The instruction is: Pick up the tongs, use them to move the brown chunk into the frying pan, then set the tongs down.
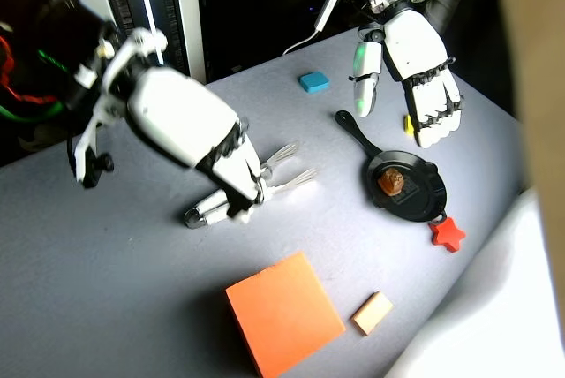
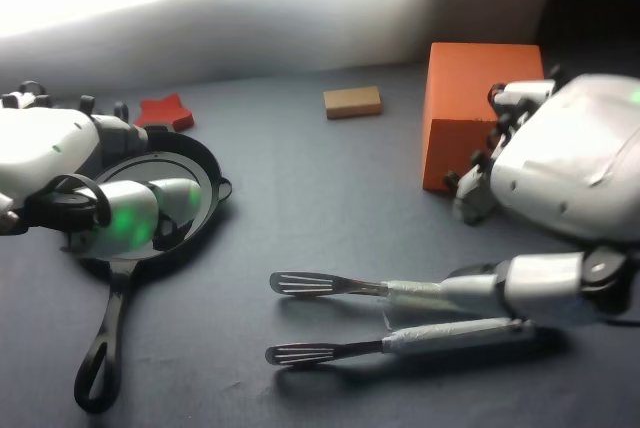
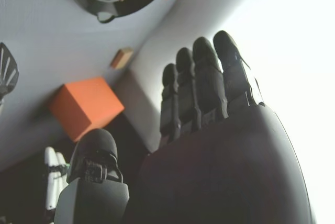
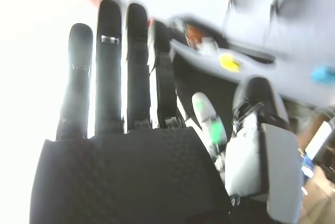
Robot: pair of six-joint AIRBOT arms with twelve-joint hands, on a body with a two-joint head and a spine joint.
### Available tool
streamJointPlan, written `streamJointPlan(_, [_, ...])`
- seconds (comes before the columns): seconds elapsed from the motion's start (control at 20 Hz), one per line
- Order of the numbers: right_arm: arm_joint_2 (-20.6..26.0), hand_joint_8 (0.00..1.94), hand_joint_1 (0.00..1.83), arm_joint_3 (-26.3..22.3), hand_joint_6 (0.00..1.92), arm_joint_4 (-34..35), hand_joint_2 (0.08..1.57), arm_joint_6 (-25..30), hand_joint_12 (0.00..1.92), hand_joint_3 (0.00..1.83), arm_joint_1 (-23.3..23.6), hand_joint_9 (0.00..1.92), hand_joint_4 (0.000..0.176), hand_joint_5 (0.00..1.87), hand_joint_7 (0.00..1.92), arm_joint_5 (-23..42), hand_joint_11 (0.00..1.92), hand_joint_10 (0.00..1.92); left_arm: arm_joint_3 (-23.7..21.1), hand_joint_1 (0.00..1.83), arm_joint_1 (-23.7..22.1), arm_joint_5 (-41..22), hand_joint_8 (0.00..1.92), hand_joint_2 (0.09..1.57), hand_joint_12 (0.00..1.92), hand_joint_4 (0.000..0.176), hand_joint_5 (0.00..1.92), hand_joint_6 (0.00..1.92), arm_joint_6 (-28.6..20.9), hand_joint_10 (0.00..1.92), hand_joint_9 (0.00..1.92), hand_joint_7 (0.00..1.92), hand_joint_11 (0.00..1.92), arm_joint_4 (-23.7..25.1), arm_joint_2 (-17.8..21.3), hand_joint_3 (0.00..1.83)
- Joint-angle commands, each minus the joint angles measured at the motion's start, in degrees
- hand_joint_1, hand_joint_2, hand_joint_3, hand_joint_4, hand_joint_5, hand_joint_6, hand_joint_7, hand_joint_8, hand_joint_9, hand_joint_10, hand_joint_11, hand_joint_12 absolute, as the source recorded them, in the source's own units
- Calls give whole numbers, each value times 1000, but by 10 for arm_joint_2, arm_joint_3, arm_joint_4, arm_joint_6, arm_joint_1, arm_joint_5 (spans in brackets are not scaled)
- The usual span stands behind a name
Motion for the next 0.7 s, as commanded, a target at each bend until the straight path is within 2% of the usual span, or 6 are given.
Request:
streamJointPlan(0.0, [12, 177, 179, 0, 313, -24, 1227, 8, 1677, 8, 16, 951, 0, 1073, 1268, 28, 525, 956, 1, 127, -8, -32, 279, 1310, 1525, 0, 849, 163, 6, 640, 733, 942, 162, 36, 0, 0])
streamJointPlan(0.15, [70, 631, 295, 4, 857, -24, 1314, 56, 1917, 9, 64, 1062, 0, 1015, 1317, 132, 885, 1531, 6, 106, -13, -29, 1539, 1413, 1912, 0, 758, 1411, 15, 1742, 702, 790, 524, 36, -1, 12])
streamJointPlan(0.3, [100, 1584, 547, 5, 1560, -24, 1406, 73, 1921, 23, 73, 1223, 0, 1115, 1283, 144, 1235, 1919, 6, 276, -14, -29, 1784, 1471, 1921, 0, 966, 1737, 17, 1920, 1150, 1131, 1066, 36, -2, 10])
streamJointPlan(0.5, [97, 1782, 686, 29, 1741, -24, 1423, 86, 1921, 27, 79, 1324, 0, 1163, 1324, 203, 1348, 1921, 10, 483, -15, -29, 1918, 1481, 1921, 0, 1022, 1856, 18, 1921, 1225, 1159, 1206, 36, -4, 7])
streamJointPlan(0.55, [93, 1835, 701, 36, 1757, -24, 1424, 85, 1921, 48, 78, 1367, 133, 1227, 1355, 207, 1396, 1921, 11, 536, -15, -29, 1921, 1481, 1921, 0, 1037, 1877, 18, 1921, 1201, 1144, 1192, 36, -4, 4])
streamJointPlan(0.65, [89, 1863, 694, 51, 1760, -24, 1430, 84, 1921, 59, 77, 1369, 167, 1226, 1346, 240, 1408, 1921, 15, 543, -15, -29, 1921, 1477, 1921, 0, 1032, 1877, 18, 1921, 1200, 1144, 1196, 36, -7, 2])
